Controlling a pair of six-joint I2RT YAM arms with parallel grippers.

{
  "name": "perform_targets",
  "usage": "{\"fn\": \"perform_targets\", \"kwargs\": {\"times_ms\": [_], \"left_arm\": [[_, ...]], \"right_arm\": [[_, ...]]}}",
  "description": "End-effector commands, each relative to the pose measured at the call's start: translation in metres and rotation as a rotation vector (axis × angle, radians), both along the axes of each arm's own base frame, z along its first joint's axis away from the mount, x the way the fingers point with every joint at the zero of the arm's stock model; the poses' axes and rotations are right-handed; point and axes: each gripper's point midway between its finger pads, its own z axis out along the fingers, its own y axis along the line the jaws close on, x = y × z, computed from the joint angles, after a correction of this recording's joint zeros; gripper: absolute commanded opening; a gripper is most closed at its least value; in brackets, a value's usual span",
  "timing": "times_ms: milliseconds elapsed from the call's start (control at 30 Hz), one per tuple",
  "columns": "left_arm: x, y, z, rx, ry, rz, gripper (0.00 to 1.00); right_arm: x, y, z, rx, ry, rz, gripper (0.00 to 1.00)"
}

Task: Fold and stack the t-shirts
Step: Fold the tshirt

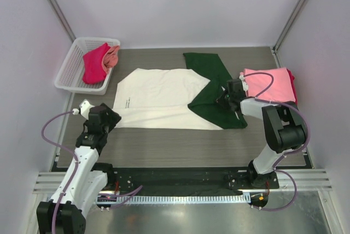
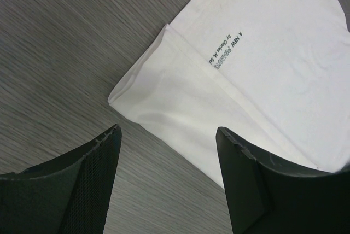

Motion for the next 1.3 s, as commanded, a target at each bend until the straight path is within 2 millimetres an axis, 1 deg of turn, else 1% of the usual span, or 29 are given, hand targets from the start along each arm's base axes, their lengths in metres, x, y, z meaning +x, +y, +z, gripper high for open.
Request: {"fn": "perform_targets", "kwargs": {"times_ms": [0, 33, 67, 100, 167, 267, 333, 400, 467, 533, 567, 600, 633, 667, 700, 733, 767, 800, 833, 867, 900, 967, 1000, 1033, 1067, 1100, 1167, 1200, 1267], "left_arm": [[0.008, -0.001, 0.017, 0.003, -0.065, -0.017, 0.71], [0.008, -0.002, 0.017, 0.0, -0.064, -0.019, 0.71], [0.009, -0.002, 0.017, -0.001, -0.065, -0.02, 0.71], [0.009, -0.003, 0.017, -0.003, -0.065, -0.022, 0.71], [0.01, -0.004, 0.016, -0.006, -0.061, -0.029, 0.71], [0.011, -0.007, 0.014, -0.019, -0.051, -0.04, 0.71], [0.012, -0.008, 0.012, -0.023, -0.046, -0.045, 0.71], [0.012, -0.01, 0.012, -0.027, -0.045, -0.049, 0.71], [0.013, -0.011, 0.011, -0.032, -0.042, -0.055, 0.71], [0.013, -0.012, 0.011, -0.036, -0.042, -0.058, 0.71], [0.014, -0.012, 0.009, -0.036, -0.039, -0.058, 0.71], [0.014, -0.012, 0.009, -0.037, -0.039, -0.057, 0.71], [0.014, -0.012, 0.009, -0.037, -0.037, -0.057, 0.71], [0.015, -0.012, 0.01, -0.038, -0.039, -0.058, 0.71], [0.014, -0.013, 0.009, -0.04, -0.038, -0.059, 0.71], [0.015, -0.014, 0.01, -0.045, -0.04, -0.061, 0.71], [0.015, -0.014, 0.008, -0.049, -0.036, -0.058, 0.71], [0.015, -0.014, 0.009, -0.052, -0.039, -0.059, 0.71], [0.014, -0.015, 0.007, -0.052, -0.034, -0.061, 0.71], [0.014, -0.015, 0.007, -0.055, -0.035, -0.062, 0.71], [0.014, -0.015, 0.006, -0.056, -0.035, -0.062, 0.71], [0.015, -0.016, 0.006, -0.057, -0.033, -0.066, 0.71], [0.015, -0.016, 0.007, -0.06, -0.036, -0.065, 0.71], [0.016, -0.016, 0.006, -0.061, -0.035, -0.064, 0.71], [0.015, -0.016, 0.006, -0.059, -0.032, -0.065, 0.71], [0.016, -0.016, 0.005, -0.063, -0.03, -0.064, 0.71], [0.016, -0.017, 0.004, -0.065, -0.026, -0.064, 0.71], [0.016, -0.018, 0.003, -0.068, -0.021, -0.069, 0.71], [0.017, -0.018, 0.002, -0.07, -0.016, -0.071, 0.71]], "right_arm": [[0.02, 0.002, 0.02, 0.003, -0.079, -0.024, 0.13], [0.021, 0.001, 0.022, 0.0, -0.086, -0.027, 0.1], [0.023, 0.001, 0.026, -0.007, -0.095, -0.026, 0.03], [0.025, 0.002, 0.029, -0.006, -0.101, -0.025, 0.01], [0.027, 0.004, 0.034, -0.008, -0.106, -0.021, 0.01], [0.038, 0.009, 0.045, -0.008, -0.127, -0.013, 0.01], [0.043, 0.013, 0.049, -0.01, -0.132, -0.005, 0.01], [0.052, 0.019, 0.052, -0.006, -0.136, 0.001, 0.01], [0.056, 0.028, 0.051, -0.005, -0.133, 0.022, 0.01], [0.066, 0.037, 0.05, -0.004, -0.133, 0.033, 0.01], [0.073, 0.045, 0.057, -0.001, -0.149, 0.048, 0.01], [0.076, 0.049, 0.049, -0.006, -0.134, 0.054, 0.01], [0.079, 0.052, 0.05, -0.006, -0.135, 0.057, 0.01], [0.082, 0.058, 0.052, -0.007, -0.142, 0.067, 0.01], [0.09, 0.063, 0.054, -0.009, -0.153, 0.076, 0.01], [0.093, 0.066, 0.056, -0.011, -0.159, 0.083, 0.01], [0.101, 0.073, 0.065, -0.005, -0.182, 0.092, 0.01], [0.105, 0.077, 0.067, -0.008, -0.191, 0.107, 0.01], [0.109, 0.082, 0.06, -0.01, -0.181, 0.122, 0.01], [0.112, 0.085, 0.06, -0.013, -0.18, 0.134, 0.01], [0.119, 0.09, 0.067, -0.017, -0.196, 0.152, 0.01], [0.123, 0.095, 0.063, -0.022, -0.192, 0.168, 0.01], [0.127, 0.098, 0.067, -0.022, -0.206, 0.178, 0.01], [0.128, 0.102, 0.067, -0.026, -0.209, 0.191, 0.01], [0.13, 0.103, 0.063, -0.028, -0.203, 0.197, 0.01], [0.133, 0.105, 0.065, -0.025, -0.21, 0.2, 0.01], [0.135, 0.111, 0.062, -0.017, -0.212, 0.215, 0.01], [0.134, 0.12, 0.06, 0.003, -0.207, 0.248, 0.01], [0.136, 0.126, 0.056, 0.003, -0.204, 0.267, 0.01]]}}
